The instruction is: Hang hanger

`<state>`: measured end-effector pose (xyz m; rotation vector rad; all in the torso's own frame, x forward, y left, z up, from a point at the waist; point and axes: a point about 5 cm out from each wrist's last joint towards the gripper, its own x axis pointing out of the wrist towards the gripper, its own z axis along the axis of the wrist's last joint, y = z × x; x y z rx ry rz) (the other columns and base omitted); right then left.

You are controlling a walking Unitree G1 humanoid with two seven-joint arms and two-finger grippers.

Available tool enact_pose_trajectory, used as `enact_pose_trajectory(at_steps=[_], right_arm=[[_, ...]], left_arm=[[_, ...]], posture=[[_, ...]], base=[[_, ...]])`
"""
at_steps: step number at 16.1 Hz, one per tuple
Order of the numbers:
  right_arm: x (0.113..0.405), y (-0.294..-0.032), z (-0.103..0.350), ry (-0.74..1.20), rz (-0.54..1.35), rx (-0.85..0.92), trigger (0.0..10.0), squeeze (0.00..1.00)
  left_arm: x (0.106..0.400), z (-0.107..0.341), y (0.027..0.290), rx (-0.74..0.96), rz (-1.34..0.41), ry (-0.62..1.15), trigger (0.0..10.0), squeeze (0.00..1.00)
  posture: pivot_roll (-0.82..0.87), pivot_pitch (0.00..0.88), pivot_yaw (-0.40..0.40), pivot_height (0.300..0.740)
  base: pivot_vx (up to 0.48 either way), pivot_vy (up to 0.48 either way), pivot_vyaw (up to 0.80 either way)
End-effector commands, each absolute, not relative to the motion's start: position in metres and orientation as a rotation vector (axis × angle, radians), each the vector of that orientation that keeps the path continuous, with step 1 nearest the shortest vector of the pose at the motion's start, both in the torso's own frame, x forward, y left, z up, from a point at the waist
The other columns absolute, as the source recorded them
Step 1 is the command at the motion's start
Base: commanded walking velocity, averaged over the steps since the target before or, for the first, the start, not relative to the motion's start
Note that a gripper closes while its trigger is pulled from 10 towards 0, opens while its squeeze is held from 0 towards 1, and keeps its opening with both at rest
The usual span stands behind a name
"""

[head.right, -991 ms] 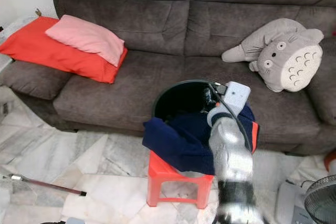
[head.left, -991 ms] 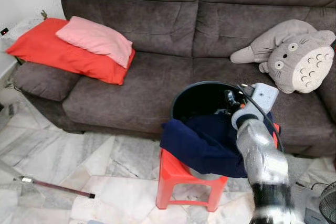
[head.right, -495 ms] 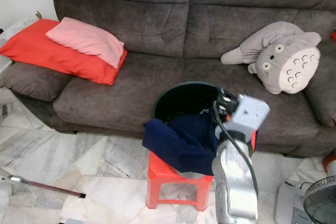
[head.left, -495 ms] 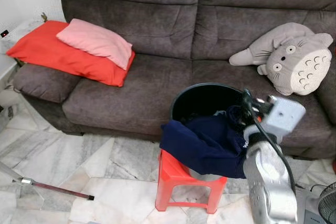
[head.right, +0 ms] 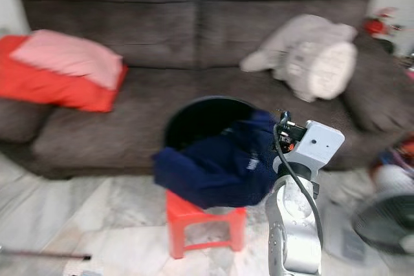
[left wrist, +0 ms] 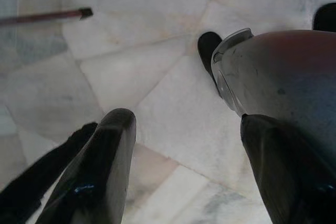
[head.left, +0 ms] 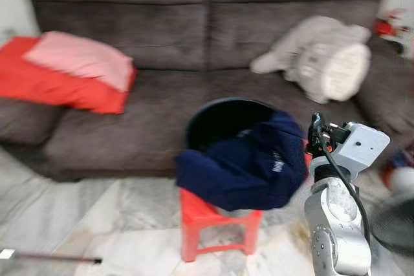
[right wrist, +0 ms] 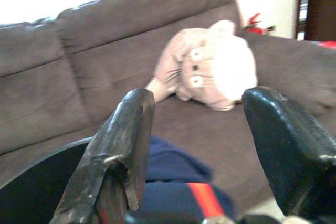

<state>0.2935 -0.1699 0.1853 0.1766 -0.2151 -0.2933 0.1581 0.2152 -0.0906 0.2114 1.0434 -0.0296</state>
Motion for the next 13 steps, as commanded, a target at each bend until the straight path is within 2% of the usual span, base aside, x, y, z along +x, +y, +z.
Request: enact_pose_trajectory(at_steps=[1,3,13], right_arm=[[0.291,-0.166,0.191,-0.241,-0.293,0.176,10.0,0.0],[0.292,-0.166,0.193,-0.249,-0.293,0.178,10.0,0.0],[0.292,-0.183,0.192,-0.249,-0.356,0.163,10.0,0.0]], left_arm=[[0.15,-0.095,0.208,0.195,-0.05,1.069,10.0,0.0],[0.15,-0.095,0.208,0.194,-0.051,1.069,10.0,0.0],[0.152,-0.095,0.207,0.198,-0.053,1.064,10.0,0.0]], posture=[[-0.1,0.166,0.008,0.74],[-0.1,0.169,0.009,0.74],[-0.1,0.171,0.011,0.74]], base=[[0.0,0.0,0.0],[0.12,0.0,0.0],[0.273,0.0,0.0]])
